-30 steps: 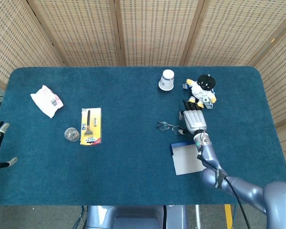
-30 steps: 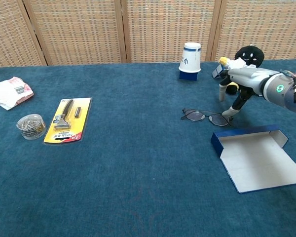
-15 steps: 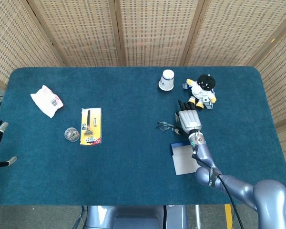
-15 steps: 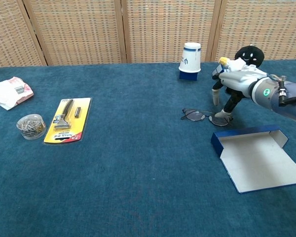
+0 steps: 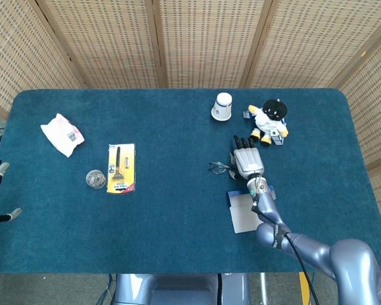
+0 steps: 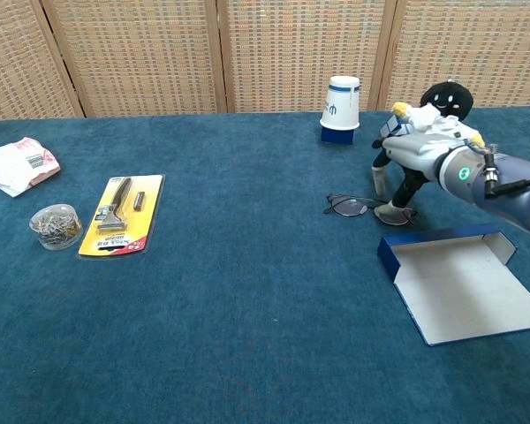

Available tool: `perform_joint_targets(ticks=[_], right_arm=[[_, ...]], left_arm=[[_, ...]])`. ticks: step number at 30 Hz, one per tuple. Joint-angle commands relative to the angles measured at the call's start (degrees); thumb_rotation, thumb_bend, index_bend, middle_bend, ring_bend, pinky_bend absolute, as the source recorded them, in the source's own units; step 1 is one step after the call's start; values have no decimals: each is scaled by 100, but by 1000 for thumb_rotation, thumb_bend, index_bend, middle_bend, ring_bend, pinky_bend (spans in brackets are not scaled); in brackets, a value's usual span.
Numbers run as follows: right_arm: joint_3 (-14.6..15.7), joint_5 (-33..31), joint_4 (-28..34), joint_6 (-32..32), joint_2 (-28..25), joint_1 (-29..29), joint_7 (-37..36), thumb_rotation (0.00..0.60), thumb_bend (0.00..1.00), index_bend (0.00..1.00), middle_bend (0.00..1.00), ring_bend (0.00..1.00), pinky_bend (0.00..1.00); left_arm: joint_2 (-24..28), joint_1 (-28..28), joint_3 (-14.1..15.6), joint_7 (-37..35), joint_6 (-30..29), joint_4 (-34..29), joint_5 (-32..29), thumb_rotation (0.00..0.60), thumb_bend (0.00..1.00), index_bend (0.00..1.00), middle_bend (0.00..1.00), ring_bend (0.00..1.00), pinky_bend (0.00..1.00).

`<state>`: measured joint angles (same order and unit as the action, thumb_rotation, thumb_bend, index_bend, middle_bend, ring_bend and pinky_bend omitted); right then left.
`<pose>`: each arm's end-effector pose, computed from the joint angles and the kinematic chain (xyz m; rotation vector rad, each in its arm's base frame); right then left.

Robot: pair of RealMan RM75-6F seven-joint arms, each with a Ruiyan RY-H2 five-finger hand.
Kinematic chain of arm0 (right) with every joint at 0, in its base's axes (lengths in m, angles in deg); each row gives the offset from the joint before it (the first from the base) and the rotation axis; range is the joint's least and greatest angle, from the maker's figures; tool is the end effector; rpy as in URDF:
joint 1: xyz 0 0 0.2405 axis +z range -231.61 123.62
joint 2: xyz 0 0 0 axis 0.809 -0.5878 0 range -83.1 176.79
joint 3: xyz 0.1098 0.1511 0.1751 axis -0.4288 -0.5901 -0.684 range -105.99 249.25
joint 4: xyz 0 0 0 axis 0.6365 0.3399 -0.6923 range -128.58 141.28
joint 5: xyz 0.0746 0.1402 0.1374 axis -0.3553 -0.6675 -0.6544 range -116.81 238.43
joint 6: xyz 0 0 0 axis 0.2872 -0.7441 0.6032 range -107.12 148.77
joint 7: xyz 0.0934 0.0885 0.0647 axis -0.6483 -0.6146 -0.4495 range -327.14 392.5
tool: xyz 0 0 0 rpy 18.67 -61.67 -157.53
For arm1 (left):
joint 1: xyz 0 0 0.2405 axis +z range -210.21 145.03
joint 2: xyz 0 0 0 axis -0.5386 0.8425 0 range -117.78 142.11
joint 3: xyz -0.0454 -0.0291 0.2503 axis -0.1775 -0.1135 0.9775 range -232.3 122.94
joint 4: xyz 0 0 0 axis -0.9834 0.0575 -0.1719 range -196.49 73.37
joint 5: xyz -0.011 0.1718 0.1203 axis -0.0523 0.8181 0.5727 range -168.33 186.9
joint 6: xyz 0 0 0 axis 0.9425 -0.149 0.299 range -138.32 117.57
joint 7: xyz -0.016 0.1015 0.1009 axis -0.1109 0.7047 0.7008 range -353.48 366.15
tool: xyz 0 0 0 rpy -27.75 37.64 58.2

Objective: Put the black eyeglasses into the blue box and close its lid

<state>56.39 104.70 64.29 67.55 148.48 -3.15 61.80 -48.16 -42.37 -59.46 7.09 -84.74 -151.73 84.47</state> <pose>-0.1749 -0.4182 -0.0478 1.6833 -0.9852 0.6560 -0.3382 0.2149 0.1786 -1.3622 -0.9569 -0.7200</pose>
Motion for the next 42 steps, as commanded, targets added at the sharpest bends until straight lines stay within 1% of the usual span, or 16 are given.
perform_joint_targets(ticks=[1,7,14,24,27,34,42], right_arm=[[-12,-7,-23,0,43,16,-2,600,311,505,0,0,39],[-3,-37,-86,-47,87,34,42,600,312,531,0,0,43],[-17,-70,-123,-64,107,52,79,600,408,559,0,0,43],[12,-78,-86,-93,94,59,140,600,477,596,0,0,45],[23,-47,-54,-79,83,51,131,600,515,599,0,0,45],[62,202,165,46,-26,-9,0,600,542,617,0,0,51],[47,532,956,319,-509,-187,-225,600,543,627,0,0,53]], left_arm=[[3,-2,-2,-20,6,10,-2,600,0,0,0,0,0],[7,-8,2,-49,22,23,1,600,0,0,0,0,0],[20,2,-3,-82,0,21,2,600,0,0,0,0,0],[25,7,4,-98,-12,20,18,600,0,0,0,0,0],[25,5,11,-91,-3,16,20,600,0,0,0,0,0],[25,4,11,-80,-8,7,22,600,0,0,0,0,0],[46,31,43,-94,-85,-36,127,600,0,0,0,0,0]])
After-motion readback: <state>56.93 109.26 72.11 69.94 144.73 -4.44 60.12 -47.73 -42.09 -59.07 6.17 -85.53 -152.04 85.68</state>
